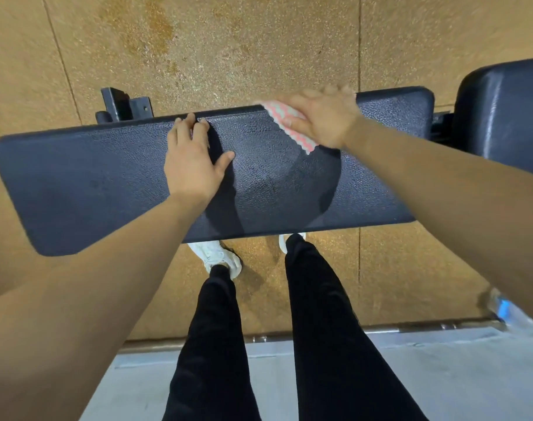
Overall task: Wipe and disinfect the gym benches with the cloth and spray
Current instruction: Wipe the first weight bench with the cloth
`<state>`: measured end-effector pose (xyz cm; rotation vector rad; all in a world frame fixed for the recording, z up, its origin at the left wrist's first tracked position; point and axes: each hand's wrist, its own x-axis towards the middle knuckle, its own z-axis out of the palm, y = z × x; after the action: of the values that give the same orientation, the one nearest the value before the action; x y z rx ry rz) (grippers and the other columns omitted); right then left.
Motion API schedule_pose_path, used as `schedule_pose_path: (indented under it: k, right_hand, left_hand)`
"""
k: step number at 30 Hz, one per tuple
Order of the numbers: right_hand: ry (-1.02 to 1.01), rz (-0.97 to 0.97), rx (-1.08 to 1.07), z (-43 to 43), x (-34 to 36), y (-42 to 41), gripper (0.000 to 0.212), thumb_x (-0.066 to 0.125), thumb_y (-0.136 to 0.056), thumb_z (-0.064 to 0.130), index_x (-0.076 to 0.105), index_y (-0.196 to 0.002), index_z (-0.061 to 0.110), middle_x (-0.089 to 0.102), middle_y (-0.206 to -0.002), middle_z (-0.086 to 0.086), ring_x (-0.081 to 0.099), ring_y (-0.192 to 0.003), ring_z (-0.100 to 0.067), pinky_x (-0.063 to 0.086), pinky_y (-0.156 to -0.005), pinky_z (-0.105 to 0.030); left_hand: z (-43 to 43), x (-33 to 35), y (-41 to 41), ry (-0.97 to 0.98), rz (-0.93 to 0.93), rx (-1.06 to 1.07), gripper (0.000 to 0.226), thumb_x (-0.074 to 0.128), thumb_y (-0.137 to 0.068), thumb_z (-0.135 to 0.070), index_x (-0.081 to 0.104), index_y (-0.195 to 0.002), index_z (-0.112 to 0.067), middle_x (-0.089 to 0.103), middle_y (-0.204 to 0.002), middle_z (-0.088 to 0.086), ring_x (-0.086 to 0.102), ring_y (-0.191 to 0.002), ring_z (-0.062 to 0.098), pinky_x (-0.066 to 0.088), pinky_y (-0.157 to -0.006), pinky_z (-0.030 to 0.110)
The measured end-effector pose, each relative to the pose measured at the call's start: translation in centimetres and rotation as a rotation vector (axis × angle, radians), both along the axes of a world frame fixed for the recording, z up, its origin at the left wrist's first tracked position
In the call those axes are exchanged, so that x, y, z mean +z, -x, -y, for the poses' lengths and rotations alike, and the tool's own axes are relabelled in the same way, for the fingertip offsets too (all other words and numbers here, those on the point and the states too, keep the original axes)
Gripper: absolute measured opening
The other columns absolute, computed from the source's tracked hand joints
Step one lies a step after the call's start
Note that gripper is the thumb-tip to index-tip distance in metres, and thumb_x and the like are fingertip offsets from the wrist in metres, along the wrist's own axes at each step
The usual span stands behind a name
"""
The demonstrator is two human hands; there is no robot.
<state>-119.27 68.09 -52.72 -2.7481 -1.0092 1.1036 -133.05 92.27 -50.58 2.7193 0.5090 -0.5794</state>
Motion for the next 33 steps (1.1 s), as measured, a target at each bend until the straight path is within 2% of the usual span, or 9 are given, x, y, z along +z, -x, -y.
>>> schedule_pose_path:
  k: [6,9,14,16,20,23,26,30,33]
  right_hand:
    - [0.070,0.041,-0.124,5.5,0.8,-0.3,0.071,0.020,-0.092,0.079,0.029,-0.153,0.044,0.050,-0.146,-0.004,0.043,-0.130,-0.045,0.022,-0.113,-0.064]
    - [0.111,0.030,-0.222,7.1,1.1,-0.6,0.076,0.021,-0.087,0.085,0.035,-0.149,0.044,0.050,-0.147,-0.009,0.040,-0.133,-0.049,0.013,-0.114,-0.071]
    - [0.104,0.062,-0.457,9.9,0.9,0.6,0.072,0.025,-0.090,0.078,0.034,-0.151,0.040,0.033,-0.158,-0.014,0.012,-0.148,-0.053,-0.006,-0.115,-0.074]
    - [0.086,0.061,-0.575,11.3,0.7,1.4,0.069,0.028,-0.096,0.072,0.025,-0.155,0.038,0.015,-0.165,-0.016,0.000,-0.149,-0.054,-0.004,-0.117,-0.071]
    - [-0.071,-0.032,-0.806,14.6,1.3,4.0,0.076,0.042,-0.102,0.055,0.001,-0.162,0.032,-0.006,-0.167,-0.020,0.018,-0.149,-0.048,0.023,-0.120,-0.058]
    - [-0.122,-0.098,-0.950,15.9,3.2,7.4,0.081,0.048,-0.105,0.040,-0.007,-0.162,0.026,0.018,-0.163,-0.018,0.040,-0.138,-0.040,0.027,-0.108,-0.038]
    - [-0.105,-0.105,-1.057,16.7,3.9,11.0,0.085,0.054,-0.101,0.039,-0.003,-0.163,0.022,0.043,-0.148,-0.022,0.049,-0.127,-0.040,0.031,-0.102,-0.036]
    - [-0.277,-0.111,-1.276,17.3,2.5,15.0,0.088,0.060,-0.091,0.051,0.012,-0.161,0.030,0.039,-0.158,-0.004,0.040,-0.144,-0.024,0.029,-0.121,-0.042]
    - [-0.297,-0.054,-1.471,16.2,1.6,17.5,0.085,0.064,-0.091,0.052,0.023,-0.160,0.025,0.040,-0.159,-0.003,0.036,-0.146,-0.021,0.025,-0.123,-0.036]
  left_hand:
    - [0.8,1.4,-1.3,-0.038,-0.087,0.024,0.067,0.076,-0.090,-0.045,0.049,-0.140,-0.010,0.039,-0.156,0.013,0.032,-0.147,0.034,0.049,-0.106,0.054]
    - [1.5,1.8,-1.5,-0.036,-0.127,0.059,0.067,0.074,-0.093,-0.040,0.045,-0.145,-0.010,0.032,-0.161,0.012,0.025,-0.153,0.032,0.049,-0.106,0.057]
    - [2.2,1.9,-1.0,0.005,-0.186,0.068,0.094,0.079,-0.089,-0.042,0.026,-0.160,-0.010,0.012,-0.172,0.009,0.010,-0.159,0.031,0.036,-0.120,0.054]
    - [2.2,1.9,-0.9,0.009,-0.219,0.050,0.111,0.084,-0.081,-0.049,0.019,-0.163,-0.010,0.008,-0.173,0.010,0.005,-0.160,0.031,0.031,-0.123,0.053]
    - [2.3,1.9,-0.5,-0.018,-0.228,0.013,0.127,0.090,-0.071,-0.053,0.015,-0.164,-0.009,0.005,-0.173,0.011,0.004,-0.159,0.032,0.033,-0.122,0.055]
    - [2.4,1.6,-0.2,-0.022,-0.198,0.010,0.128,0.091,-0.071,-0.053,0.015,-0.163,-0.010,0.006,-0.173,0.011,0.005,-0.159,0.032,0.034,-0.120,0.057]
    - [2.3,1.5,0.2,-0.033,-0.186,0.002,0.126,0.089,-0.071,-0.057,0.016,-0.163,-0.013,0.005,-0.173,0.008,0.005,-0.160,0.030,0.037,-0.118,0.059]
    - [1.9,1.2,0.9,-0.043,-0.147,-0.023,0.122,0.085,-0.072,-0.064,0.019,-0.163,-0.018,0.007,-0.173,0.005,0.007,-0.159,0.029,0.040,-0.114,0.063]
    - [1.8,0.9,1.6,-0.032,-0.124,-0.052,0.114,0.080,-0.077,-0.065,0.021,-0.162,-0.018,0.008,-0.173,0.006,0.007,-0.159,0.029,0.040,-0.113,0.062]
